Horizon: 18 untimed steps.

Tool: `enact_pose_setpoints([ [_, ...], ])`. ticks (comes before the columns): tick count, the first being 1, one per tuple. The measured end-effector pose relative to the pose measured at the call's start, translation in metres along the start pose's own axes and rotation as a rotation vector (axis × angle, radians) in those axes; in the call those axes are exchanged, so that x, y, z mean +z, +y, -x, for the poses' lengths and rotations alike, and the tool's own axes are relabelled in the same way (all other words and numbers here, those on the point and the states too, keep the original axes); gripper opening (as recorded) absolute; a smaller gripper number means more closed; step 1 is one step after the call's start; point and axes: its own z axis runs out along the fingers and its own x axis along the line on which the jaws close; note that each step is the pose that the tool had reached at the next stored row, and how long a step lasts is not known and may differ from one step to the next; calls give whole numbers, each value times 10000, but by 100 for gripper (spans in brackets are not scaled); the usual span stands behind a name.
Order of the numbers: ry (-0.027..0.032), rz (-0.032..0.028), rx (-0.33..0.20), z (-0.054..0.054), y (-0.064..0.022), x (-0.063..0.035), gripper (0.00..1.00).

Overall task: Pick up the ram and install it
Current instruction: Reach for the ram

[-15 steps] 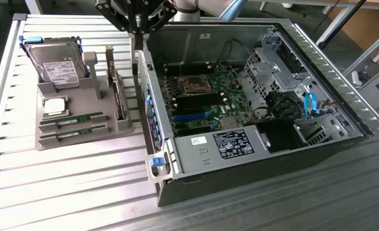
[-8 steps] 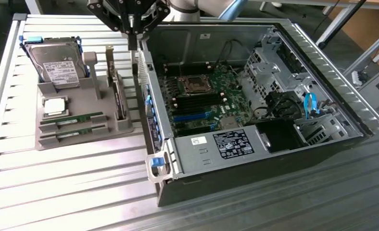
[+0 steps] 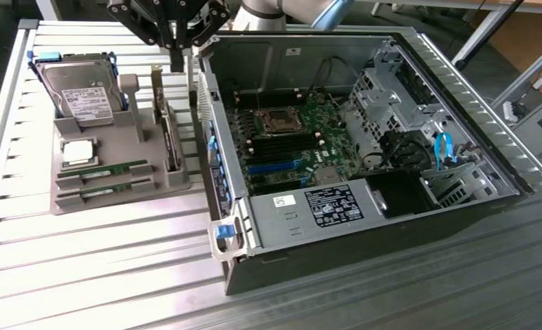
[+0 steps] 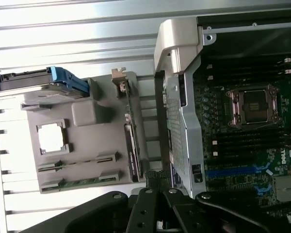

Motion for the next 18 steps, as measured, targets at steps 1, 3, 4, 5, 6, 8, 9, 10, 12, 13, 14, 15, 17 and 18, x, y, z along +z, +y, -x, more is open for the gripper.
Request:
enact_pose_setpoints([
  [1, 0, 1, 1, -32, -3, -1, 9],
  [3, 0, 0, 0, -79, -7, -2, 9],
  [4, 0, 0, 1, -110, -10, -3, 9],
  [5, 0, 0, 1, -130, -11, -4, 9],
  [6, 0, -1, 0, -162, -14, -5, 9],
  [8, 0, 0, 0, -239, -21, -7, 9],
  [9, 0, 0, 1, -268, -24, -8, 9],
  [10, 0, 0, 1, -300, -27, -9, 9],
  [12, 0, 0, 0, -350, -31, -10, 9],
  [13, 0, 0, 1, -375, -33, -11, 9],
  [14, 1, -1, 0, -410, -37, -12, 9],
  [15, 0, -1, 0, -429, -38, -12, 9],
  [17, 0, 0, 1, -492, -44, -14, 9],
  [18, 0, 0, 1, -524, -47, -15, 9],
])
